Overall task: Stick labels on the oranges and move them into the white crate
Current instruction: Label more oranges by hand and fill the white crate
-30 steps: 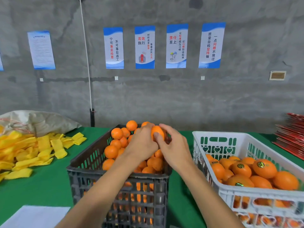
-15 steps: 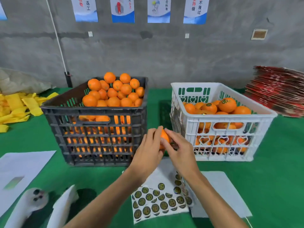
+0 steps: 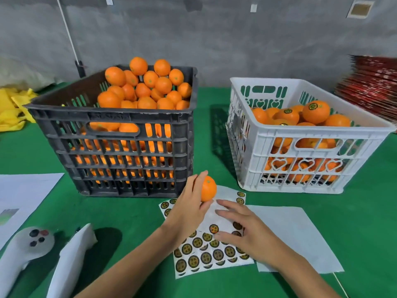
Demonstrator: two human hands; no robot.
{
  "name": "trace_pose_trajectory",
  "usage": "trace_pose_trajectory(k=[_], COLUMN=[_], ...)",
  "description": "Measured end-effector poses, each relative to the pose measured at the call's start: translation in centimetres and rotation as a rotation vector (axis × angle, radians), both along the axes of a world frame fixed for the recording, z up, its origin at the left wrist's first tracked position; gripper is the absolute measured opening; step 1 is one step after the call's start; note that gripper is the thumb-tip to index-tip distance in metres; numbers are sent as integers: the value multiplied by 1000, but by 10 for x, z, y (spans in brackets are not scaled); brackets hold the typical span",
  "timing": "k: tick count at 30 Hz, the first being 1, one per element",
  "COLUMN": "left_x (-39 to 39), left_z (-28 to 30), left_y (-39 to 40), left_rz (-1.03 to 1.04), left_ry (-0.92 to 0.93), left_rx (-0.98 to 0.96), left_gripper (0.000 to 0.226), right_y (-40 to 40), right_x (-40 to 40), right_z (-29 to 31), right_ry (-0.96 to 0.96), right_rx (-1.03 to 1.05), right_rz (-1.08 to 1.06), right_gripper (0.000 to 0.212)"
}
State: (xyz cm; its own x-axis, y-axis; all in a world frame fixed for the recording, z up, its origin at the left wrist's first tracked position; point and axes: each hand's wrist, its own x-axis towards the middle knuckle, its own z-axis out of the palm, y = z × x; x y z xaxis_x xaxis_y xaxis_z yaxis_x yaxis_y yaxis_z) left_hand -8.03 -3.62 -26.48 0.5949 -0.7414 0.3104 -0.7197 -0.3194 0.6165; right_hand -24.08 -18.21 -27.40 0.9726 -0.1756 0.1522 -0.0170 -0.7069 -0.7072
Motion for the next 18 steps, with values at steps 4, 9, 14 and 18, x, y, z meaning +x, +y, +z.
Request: trace_pose_trajectory(k=[4,9,14,18], left_x=[2,0,0,0], left_z=[-1,-3,-6,-9], left_y=[1,1,2,3], left_rz=[1,1,6,-3], left_ry=[48,85,90,107], left_rx=[-61,-78,-48,-50], left_gripper=[73,74,75,75], right_y=[-1,2,10,12], right_x=[10,16,20,18], right_z=[4,3,4,8], right_ry=[-35,-89,-85,-92], right_rx=[-137,-106,0,17], right_rz=[60,28,4,-8], right_gripper=[50,31,17,17])
